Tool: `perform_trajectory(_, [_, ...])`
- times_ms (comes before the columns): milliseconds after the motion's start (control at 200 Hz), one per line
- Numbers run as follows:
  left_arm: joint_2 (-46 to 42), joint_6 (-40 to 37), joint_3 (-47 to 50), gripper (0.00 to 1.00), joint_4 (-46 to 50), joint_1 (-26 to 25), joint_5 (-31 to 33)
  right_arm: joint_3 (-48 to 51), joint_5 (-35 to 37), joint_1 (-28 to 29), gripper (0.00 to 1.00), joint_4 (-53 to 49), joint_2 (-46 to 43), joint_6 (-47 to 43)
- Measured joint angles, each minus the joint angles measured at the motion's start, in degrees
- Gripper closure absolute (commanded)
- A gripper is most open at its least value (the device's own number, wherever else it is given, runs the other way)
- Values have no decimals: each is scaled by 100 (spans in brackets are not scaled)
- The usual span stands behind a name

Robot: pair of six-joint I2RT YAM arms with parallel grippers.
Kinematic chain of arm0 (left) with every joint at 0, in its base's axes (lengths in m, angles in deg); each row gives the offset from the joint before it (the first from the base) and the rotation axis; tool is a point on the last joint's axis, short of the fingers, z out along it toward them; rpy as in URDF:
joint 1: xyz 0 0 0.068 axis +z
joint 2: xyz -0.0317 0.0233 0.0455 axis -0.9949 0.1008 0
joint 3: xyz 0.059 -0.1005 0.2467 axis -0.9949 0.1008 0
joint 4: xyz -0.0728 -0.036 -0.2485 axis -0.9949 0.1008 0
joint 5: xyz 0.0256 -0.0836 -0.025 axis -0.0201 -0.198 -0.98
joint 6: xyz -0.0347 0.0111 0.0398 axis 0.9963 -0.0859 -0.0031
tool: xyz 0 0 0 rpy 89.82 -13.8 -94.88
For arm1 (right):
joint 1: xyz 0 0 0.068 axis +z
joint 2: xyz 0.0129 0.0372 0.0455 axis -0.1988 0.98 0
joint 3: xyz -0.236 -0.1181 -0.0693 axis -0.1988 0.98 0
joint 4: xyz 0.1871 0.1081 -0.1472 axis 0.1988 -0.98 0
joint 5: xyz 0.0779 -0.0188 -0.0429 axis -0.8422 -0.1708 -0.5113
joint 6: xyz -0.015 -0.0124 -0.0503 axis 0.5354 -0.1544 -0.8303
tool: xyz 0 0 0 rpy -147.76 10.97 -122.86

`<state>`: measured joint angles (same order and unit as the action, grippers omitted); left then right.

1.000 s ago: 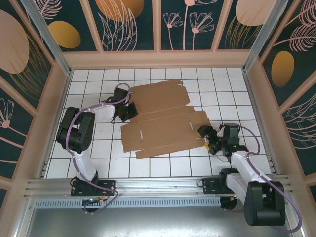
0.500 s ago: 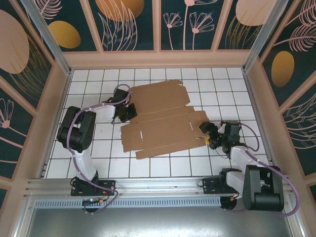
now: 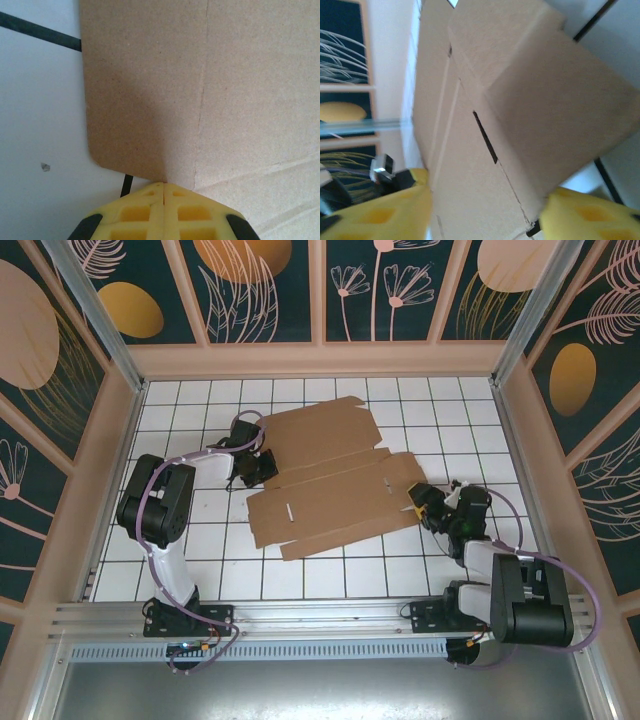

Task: Fold the paper box

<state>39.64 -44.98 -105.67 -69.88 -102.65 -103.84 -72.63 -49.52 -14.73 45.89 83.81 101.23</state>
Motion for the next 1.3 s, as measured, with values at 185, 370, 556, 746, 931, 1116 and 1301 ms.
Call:
perform_trajectory(185, [17, -24, -17, 100, -24, 2, 0, 101, 70, -13, 65, 914, 361, 31])
perform_trajectory(370, [42, -63, -85, 100, 46, 0, 2, 101, 181, -13, 75, 1349, 863, -70])
perform_trajectory(556, [7, -63, -212, 100, 317, 2, 2, 20, 503, 33, 86, 962, 542, -393])
perform_trajectory(746, [-393, -66, -570, 99, 675, 0, 31, -522, 1196, 382, 100, -57, -356, -1056])
perform_trajectory(931, [-1123, -149, -1005, 89, 916, 0, 321, -1604, 2323, 608, 100, -1864, -990, -1742])
perform_trajectory(1116, [-1895, -210, -1187, 84, 1014, 0, 651, -3613, 4039, 1213, 99, -3609, -1217, -2920])
perform_trajectory(1301, [-2072, -411, -1399, 83, 1200, 0, 1113, -6553, 4983, 1593, 98, -4592, -476, -4478])
